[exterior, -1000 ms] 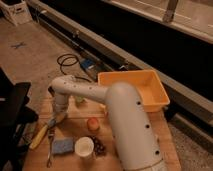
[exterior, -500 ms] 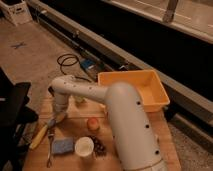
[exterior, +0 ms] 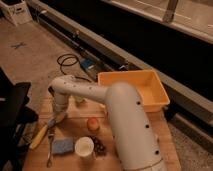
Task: Place towel in paper cup
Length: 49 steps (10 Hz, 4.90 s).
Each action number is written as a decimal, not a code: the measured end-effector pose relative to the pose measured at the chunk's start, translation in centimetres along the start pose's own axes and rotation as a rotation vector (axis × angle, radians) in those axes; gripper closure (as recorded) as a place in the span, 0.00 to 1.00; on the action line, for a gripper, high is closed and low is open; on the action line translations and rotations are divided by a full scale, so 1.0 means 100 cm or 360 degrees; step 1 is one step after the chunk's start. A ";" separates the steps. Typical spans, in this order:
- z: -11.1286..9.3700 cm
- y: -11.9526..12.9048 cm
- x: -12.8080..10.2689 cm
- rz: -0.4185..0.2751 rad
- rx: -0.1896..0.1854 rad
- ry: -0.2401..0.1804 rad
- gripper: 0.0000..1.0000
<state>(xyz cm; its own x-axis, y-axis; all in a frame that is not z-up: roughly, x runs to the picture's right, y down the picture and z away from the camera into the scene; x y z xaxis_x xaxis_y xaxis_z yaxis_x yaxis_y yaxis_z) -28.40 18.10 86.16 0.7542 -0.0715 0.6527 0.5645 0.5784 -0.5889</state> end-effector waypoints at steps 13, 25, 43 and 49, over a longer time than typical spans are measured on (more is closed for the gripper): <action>-0.124 0.077 -0.019 -0.0128 0.0326 0.0124 1.00; -0.128 0.126 -0.001 -0.0080 0.0128 -0.0054 1.00; -0.100 0.272 0.009 0.0327 0.0141 -0.0222 0.75; -0.099 0.276 0.011 0.0356 0.0163 -0.0238 0.39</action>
<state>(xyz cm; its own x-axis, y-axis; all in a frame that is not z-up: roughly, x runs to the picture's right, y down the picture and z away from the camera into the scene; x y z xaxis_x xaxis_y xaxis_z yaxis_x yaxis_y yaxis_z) -8.67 26.00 65.91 0.7939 0.1834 0.5797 0.3473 0.6459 -0.6799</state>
